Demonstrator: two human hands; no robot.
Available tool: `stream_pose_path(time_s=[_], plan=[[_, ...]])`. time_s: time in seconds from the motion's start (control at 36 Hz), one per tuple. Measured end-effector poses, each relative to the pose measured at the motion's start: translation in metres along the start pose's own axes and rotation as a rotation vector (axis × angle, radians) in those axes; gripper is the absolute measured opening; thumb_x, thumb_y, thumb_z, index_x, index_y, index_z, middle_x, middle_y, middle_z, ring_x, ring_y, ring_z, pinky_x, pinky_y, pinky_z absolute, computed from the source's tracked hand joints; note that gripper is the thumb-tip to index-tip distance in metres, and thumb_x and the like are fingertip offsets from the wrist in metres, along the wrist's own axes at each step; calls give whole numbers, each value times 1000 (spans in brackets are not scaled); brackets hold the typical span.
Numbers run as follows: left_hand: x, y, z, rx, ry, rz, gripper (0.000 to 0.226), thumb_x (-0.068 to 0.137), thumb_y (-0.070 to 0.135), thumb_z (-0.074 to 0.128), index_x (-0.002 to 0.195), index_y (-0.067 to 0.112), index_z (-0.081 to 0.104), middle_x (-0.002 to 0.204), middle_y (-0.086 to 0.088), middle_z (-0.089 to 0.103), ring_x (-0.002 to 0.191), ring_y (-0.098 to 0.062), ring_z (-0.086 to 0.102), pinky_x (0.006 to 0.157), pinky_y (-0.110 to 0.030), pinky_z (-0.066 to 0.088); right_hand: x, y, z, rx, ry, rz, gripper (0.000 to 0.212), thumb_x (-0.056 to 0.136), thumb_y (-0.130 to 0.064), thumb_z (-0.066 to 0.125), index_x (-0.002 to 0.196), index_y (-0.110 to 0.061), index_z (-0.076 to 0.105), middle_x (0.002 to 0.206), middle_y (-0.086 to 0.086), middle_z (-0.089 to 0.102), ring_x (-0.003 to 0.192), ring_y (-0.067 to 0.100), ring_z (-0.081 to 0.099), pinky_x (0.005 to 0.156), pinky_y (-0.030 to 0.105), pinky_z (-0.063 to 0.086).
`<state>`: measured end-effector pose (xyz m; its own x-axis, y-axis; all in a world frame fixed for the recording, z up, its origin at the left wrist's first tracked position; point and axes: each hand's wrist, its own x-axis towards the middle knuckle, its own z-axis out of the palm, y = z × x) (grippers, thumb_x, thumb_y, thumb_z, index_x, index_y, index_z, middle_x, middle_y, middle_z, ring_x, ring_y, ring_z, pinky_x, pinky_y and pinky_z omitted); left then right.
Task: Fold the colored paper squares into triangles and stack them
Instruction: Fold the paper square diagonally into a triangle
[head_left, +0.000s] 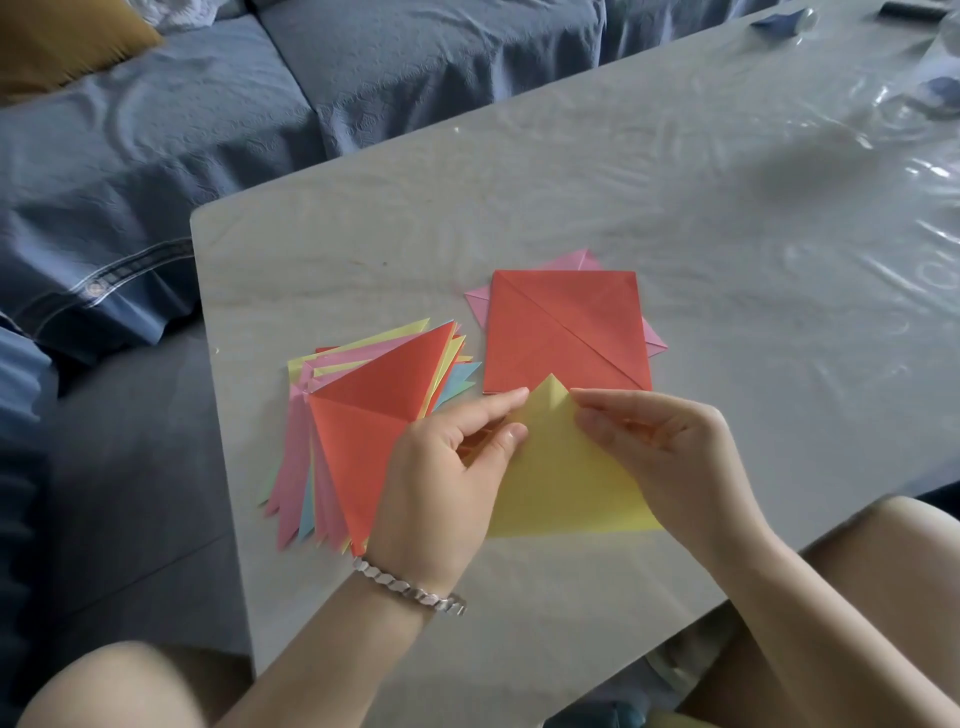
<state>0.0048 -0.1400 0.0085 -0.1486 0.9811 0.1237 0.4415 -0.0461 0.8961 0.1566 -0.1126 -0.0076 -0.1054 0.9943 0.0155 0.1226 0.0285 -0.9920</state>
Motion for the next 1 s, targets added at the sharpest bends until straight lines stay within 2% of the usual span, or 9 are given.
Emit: stream_pose_path(time_s=[0.17,0.25,0.33,0.42,0.5,0.58,0.67,0.78,1.0], plan=[[0,-4,1,51,18,-26,42,77,6,70,76,46,61,66,30,63,61,8,58,62,-3,41,5,1,-6,-125,-70,-42,26,79,-8,69,76,-34,70,74,-20,69,65,0,59,64,8,44],[5,-5,2,34,-9,-66,35,76,7,71,78,40,62,65,20,65,58,3,59,64,-11,48,11,2,-12,-279,-175,-128,25,79,-12,69,79,-37,70,81,-19,68,71,7,59,68,13,44],[12,-2,4,94,-112,-77,22,75,9,73,79,31,68,63,14,65,57,0,58,61,-11,48,19,-1,-19,-434,-356,-217,15,81,-17,70,87,-29,74,80,-17,69,79,-1,61,70,7,43],[15,-1,8,70,-234,-151,11,76,9,72,76,21,73,62,10,67,56,-5,61,60,-19,49,32,-5,-25,-658,-487,-365,17,79,-28,63,90,-24,75,82,-15,70,82,1,60,71,17,46],[20,-10,16,-21,-176,-248,12,76,5,71,73,17,71,49,13,62,44,-4,56,53,-19,49,45,-1,-25,-808,-427,-593,14,75,-26,66,83,-19,75,79,-8,71,73,9,62,72,29,51],[25,-27,24,-18,-30,-325,18,77,6,69,64,19,66,52,10,61,43,-8,57,54,-23,52,47,10,-19,-882,-265,-708,12,78,-21,65,84,-14,74,87,-2,71,84,22,66,83,37,50],[29,-47,29,97,40,-323,15,78,10,69,65,19,66,60,8,63,55,-15,63,60,-25,52,33,30,-12,-888,-307,-636,26,84,-29,53,91,-15,74,102,2,70,97,23,66,88,41,49],[26,-65,27,272,48,-273,7,80,10,66,75,10,71,65,5,63,63,-13,57,58,-17,40,6,63,-8,-1014,-465,-545,25,81,-30,57,96,-19,73,109,-2,69,104,17,64,89,39,50],[21,-78,26,385,45,-285,8,82,14,65,80,11,72,76,0,70,65,-12,56,61,-21,40,-18,92,-21,-1211,-476,-336,65,99,-43,7,113,-22,67,123,-10,61,115,7,56,94,32,45]])
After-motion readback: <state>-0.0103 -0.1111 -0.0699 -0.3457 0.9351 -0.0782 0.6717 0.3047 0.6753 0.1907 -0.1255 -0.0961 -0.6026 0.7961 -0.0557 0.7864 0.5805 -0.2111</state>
